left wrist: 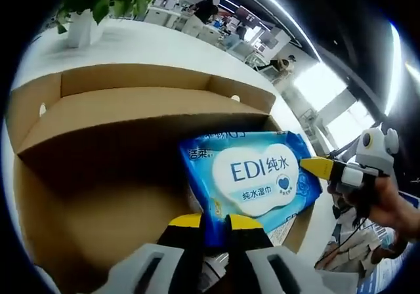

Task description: Operate the shoe box by opening the lid, removing the specified soft item, and placing it in the target area until the item is outside and the box remains undamaged.

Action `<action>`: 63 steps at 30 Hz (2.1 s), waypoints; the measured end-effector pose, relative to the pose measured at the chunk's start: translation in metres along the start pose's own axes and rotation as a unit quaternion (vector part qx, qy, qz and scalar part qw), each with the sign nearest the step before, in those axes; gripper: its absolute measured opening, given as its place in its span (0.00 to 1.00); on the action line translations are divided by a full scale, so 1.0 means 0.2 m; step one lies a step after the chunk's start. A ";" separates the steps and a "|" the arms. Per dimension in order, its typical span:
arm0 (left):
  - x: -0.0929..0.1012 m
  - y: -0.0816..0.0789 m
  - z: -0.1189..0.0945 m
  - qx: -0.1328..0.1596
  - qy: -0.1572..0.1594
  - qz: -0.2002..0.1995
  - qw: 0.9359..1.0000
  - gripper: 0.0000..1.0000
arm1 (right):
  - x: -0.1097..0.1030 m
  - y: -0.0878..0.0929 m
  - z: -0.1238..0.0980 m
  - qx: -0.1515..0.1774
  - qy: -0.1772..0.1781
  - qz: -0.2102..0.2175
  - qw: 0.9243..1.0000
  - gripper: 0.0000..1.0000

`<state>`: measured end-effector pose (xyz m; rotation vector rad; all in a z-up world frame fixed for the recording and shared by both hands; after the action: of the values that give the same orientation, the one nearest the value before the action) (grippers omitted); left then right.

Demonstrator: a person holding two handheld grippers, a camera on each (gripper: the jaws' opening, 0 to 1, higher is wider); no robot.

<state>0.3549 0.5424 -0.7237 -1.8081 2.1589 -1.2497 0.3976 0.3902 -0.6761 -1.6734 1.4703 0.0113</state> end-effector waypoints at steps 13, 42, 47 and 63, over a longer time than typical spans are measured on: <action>0.03 -0.05 -0.07 0.028 -0.009 0.041 0.999 0.03 | -0.01 -0.01 -0.01 0.000 -0.007 0.008 1.000 0.00; 0.19 -0.19 -0.27 0.070 -0.008 0.080 0.994 0.03 | -0.07 -0.07 -0.11 0.027 -0.014 -0.008 0.999 0.00; 0.21 -0.21 -0.26 0.073 -0.005 0.085 0.994 0.03 | -0.06 -0.08 -0.15 0.034 -0.012 -0.007 0.999 0.00; 0.35 -0.29 -0.20 0.066 0.019 0.113 0.991 0.03 | 0.06 -0.12 -0.28 0.056 0.003 0.005 0.998 0.00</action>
<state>0.3585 0.5044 -0.6324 -1.4547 2.1689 -1.3464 0.3904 0.3455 -0.6341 -1.5768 1.4557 -0.0701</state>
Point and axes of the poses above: the point that each gripper's makers call its tool centre point, and the gripper's own axes: z roughly forward along the fingers, x roughly to its right, y roughly out of its underside, the point moved 3 cm from there along -z, roughly backward along the fingers, and after that the axes turned 11 degrees about z, right-handed, at the moved point
